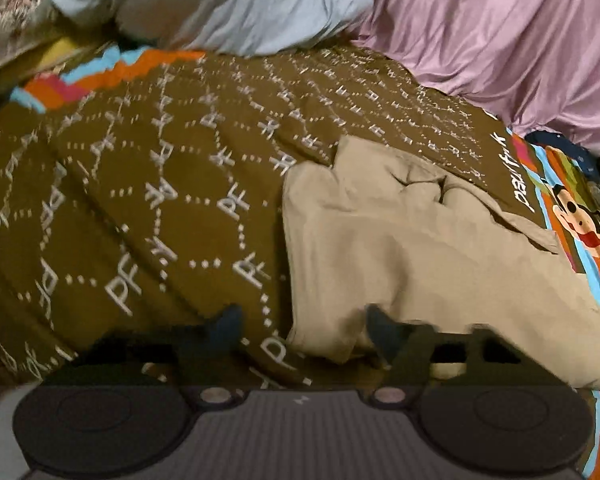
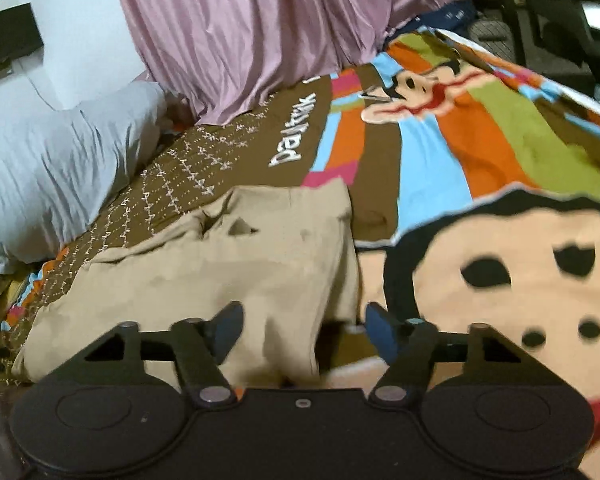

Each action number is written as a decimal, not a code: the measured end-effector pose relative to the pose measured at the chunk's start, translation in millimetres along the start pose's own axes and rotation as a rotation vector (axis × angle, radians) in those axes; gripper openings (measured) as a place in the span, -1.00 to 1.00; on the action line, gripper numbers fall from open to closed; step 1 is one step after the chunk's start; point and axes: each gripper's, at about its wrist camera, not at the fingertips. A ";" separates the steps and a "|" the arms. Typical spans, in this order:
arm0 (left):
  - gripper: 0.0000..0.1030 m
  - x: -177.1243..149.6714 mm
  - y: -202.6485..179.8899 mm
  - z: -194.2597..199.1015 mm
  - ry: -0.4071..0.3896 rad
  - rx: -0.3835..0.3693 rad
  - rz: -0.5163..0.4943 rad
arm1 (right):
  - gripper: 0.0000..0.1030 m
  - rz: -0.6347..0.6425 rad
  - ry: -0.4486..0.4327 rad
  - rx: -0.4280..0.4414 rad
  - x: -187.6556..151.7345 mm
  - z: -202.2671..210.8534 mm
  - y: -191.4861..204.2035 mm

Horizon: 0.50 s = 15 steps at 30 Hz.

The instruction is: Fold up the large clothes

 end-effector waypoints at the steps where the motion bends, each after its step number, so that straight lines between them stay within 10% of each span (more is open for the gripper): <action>1: 0.06 0.1 -0.5 -2.0 -0.003 -0.013 -0.010 | -0.06 -0.021 -0.008 -0.001 -4.4 -1.0 -3.1; 5: -0.71 -5.5 -12.7 -3.6 -0.036 -0.002 -0.079 | -0.38 -0.062 -0.023 -0.013 -17.5 -10.3 -9.0; 7: -0.80 -9.1 -17.1 -0.4 -0.083 0.038 -0.089 | -0.76 -0.041 -0.025 0.008 -17.8 -12.6 -5.1; 15: -0.86 10.2 -22.4 40.0 -0.266 0.056 -0.080 | -0.89 0.209 -0.229 0.019 11.3 24.5 34.2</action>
Point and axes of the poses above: each gripper's, at about its wrist camera, not at the fingertips, and z roughly against the way its jaws point, y to its left, x to its top, and after that the axes turned 1 degree about x, right-handed
